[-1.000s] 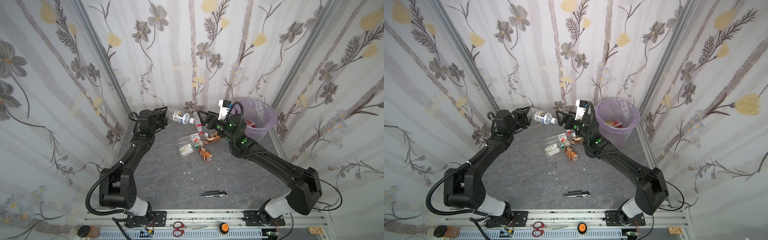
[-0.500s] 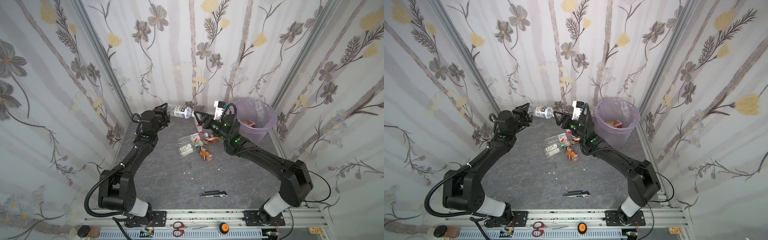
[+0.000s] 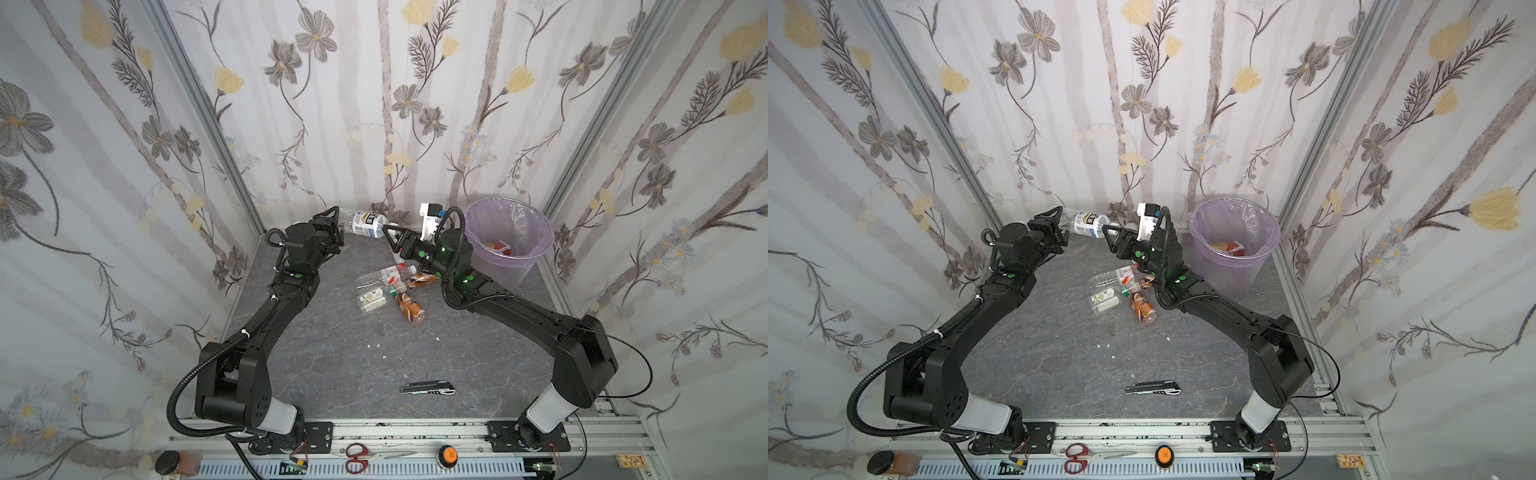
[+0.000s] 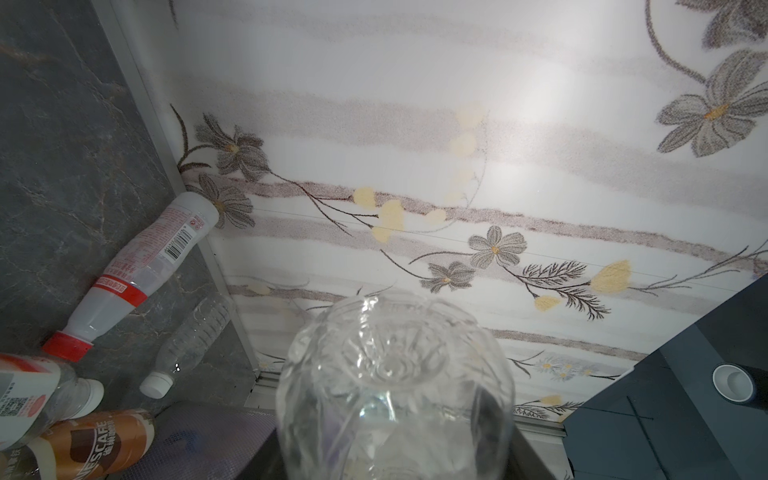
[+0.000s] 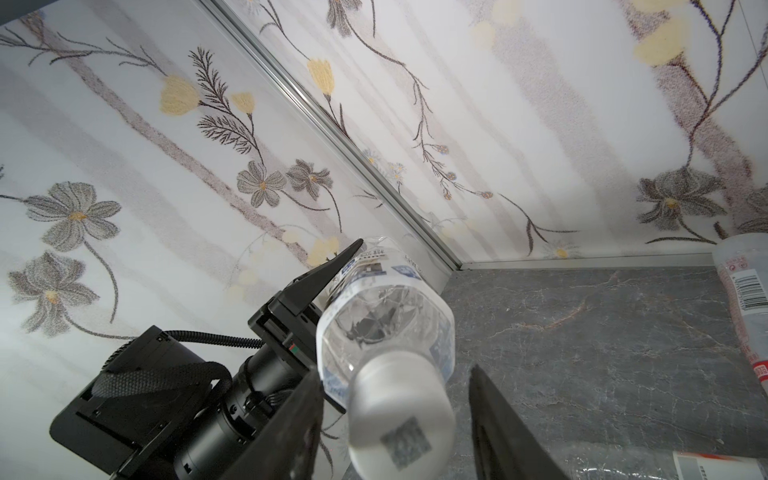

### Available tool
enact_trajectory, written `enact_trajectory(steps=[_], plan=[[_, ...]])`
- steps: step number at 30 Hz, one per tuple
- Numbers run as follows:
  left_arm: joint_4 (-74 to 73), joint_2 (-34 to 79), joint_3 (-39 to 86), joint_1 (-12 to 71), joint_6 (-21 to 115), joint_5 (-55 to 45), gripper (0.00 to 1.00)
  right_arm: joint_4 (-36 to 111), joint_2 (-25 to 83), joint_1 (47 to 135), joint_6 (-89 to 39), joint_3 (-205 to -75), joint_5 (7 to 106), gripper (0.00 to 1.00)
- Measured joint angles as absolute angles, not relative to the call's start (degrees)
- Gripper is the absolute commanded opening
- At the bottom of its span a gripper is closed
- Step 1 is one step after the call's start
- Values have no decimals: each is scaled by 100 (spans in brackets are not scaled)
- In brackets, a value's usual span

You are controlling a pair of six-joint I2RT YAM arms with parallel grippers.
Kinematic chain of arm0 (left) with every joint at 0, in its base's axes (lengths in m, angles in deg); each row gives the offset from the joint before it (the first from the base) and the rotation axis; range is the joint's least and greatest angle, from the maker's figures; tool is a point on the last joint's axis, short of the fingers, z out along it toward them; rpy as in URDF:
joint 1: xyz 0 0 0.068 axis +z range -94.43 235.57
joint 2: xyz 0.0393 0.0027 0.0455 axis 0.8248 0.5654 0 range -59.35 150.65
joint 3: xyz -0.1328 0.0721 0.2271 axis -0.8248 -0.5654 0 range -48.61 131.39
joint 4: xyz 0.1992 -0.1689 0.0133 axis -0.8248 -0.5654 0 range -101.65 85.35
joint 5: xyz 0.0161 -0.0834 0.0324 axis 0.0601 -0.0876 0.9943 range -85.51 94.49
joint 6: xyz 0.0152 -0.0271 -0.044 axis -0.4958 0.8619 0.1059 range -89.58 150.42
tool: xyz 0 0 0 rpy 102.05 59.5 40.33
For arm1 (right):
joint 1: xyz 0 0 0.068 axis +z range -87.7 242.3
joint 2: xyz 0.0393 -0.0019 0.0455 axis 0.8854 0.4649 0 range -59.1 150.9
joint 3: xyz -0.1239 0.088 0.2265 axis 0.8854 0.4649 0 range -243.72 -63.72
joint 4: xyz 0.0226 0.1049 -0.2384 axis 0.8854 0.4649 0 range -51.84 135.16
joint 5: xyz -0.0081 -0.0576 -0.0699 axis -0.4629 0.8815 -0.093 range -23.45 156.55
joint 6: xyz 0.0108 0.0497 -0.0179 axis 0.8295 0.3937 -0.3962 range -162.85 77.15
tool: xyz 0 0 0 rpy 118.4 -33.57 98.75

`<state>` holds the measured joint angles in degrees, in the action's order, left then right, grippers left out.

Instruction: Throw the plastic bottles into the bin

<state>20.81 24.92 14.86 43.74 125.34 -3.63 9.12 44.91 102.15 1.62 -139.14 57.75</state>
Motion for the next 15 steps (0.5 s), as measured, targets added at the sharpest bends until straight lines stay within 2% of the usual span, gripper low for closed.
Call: enact_trajectory(steps=[7, 15], plan=[[2087, 2481, 1486, 4301, 12529, -280, 47, 901, 4506, 10215, 164, -13916, 5793, 37], [2105, 2415, 1372, 4275, 12555, -264, 47, 884, 4377, 10220, 158, -13772, 5791, 37]])
